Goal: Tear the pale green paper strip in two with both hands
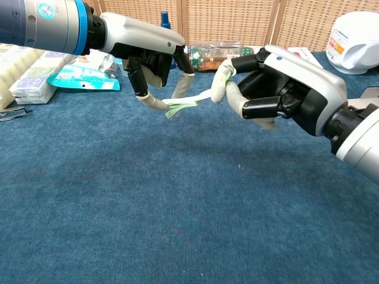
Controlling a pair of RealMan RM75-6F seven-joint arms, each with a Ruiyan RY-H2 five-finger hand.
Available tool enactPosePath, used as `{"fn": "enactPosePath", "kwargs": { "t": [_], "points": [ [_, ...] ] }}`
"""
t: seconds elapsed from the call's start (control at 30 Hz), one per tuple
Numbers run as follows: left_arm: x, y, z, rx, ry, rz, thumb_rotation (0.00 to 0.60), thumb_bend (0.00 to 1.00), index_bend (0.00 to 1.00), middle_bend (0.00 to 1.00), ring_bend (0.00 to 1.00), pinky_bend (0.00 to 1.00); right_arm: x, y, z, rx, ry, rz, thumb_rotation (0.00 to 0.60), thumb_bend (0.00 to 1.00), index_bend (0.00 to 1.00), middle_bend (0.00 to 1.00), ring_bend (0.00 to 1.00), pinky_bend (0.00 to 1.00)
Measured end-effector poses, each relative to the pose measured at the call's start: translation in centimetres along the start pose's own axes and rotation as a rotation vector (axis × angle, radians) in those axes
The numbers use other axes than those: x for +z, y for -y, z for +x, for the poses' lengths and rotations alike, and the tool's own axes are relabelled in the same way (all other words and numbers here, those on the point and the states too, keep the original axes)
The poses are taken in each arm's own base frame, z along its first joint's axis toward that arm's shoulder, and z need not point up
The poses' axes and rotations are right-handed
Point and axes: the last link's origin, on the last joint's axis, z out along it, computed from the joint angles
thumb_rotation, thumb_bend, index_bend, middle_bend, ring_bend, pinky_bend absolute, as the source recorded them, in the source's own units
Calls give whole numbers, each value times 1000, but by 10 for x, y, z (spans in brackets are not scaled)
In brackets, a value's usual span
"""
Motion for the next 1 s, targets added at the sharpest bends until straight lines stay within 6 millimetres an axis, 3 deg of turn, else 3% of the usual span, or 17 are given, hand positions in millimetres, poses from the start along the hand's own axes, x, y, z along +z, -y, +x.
{"fn": "enactPosePath", "kwargs": {
  "t": [0.37,0.53,0.67,0.73,0.83,0.9,1.0],
  "points": [
    [-6,14,-12,-26,15,36,600,420,658,1000,1000,903,-1,-3,10,-2,-22,-13,600,660,725,1000,946,907],
    [-15,25,-16,-48,5,69,600,420,643,1000,1000,903,-4,-7,19,-20,-25,-27,600,659,630,972,897,878],
    [-25,39,-22,-70,-4,108,600,417,580,997,990,903,-7,-12,29,-47,-19,-51,600,659,390,811,757,776],
    [-30,46,-25,-80,-4,127,600,412,529,972,961,903,-8,-14,34,-61,-15,-64,600,659,251,681,656,670],
    [-37,55,-30,-86,-1,153,600,401,422,857,849,901,-10,-19,41,-78,-8,-87,600,650,62,468,490,515],
    [-40,60,-33,-88,-2,167,600,398,374,784,776,883,-12,-21,45,-88,0,-102,600,641,10,392,404,445],
    [-44,67,-37,-95,-11,186,600,394,320,672,661,823,-14,-24,49,-100,15,-121,600,629,0,362,344,399]
  ]
}}
